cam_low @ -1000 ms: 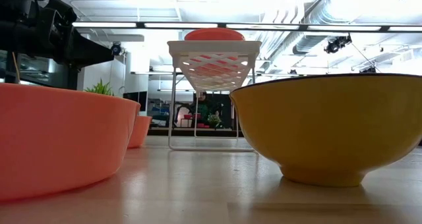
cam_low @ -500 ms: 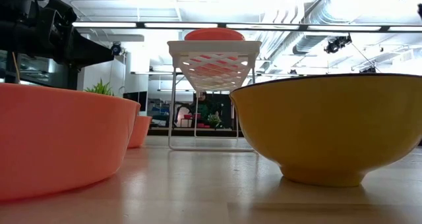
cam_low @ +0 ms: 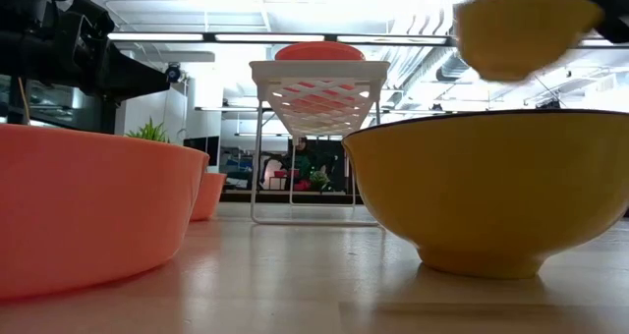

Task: Pick & Place Mini bowls
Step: Stack the yellow bowl on top of the yellow bowl on the shelf

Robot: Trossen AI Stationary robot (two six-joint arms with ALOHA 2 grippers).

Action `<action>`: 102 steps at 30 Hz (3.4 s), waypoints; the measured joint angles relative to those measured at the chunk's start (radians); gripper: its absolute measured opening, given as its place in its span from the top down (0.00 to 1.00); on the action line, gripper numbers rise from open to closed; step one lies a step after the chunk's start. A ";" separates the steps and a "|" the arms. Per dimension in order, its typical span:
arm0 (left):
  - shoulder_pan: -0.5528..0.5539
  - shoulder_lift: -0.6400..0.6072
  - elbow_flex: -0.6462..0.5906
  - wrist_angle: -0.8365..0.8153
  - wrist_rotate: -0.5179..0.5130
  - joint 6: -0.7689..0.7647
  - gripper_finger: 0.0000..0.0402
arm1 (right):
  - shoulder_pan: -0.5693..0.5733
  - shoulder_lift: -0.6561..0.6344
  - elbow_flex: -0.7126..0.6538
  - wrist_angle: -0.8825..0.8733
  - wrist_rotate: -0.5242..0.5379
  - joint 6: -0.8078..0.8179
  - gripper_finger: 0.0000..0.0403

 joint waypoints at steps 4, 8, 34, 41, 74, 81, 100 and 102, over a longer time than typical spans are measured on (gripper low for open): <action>0.000 0.000 0.000 0.000 0.000 0.000 0.68 | -0.155 0.004 0.126 -0.051 -0.003 -0.123 1.00; 0.000 0.000 0.000 0.000 0.000 0.000 0.68 | -0.299 0.005 0.221 -0.067 -0.010 -0.232 1.00; 0.000 0.000 0.000 0.000 0.000 0.000 0.68 | -0.794 0.298 0.547 -0.045 -0.340 -0.839 1.00; 0.000 0.000 0.000 0.000 0.000 0.000 0.68 | -0.840 0.407 0.691 -0.046 -0.376 -0.874 1.00; 0.000 0.000 0.000 0.000 0.000 0.000 0.68 | -0.956 0.862 1.104 -0.220 -0.520 -0.646 1.00; 0.000 0.000 0.000 0.000 0.000 0.000 0.68 | -0.954 0.867 1.104 -0.237 -0.492 -0.627 1.00; 0.000 0.000 0.000 0.000 0.000 0.000 0.68 | -0.954 0.912 1.102 -0.277 -0.507 -0.661 0.95; 0.000 0.000 0.000 0.000 0.000 0.000 0.68 | -0.954 0.911 1.102 -0.276 -0.506 -0.665 0.94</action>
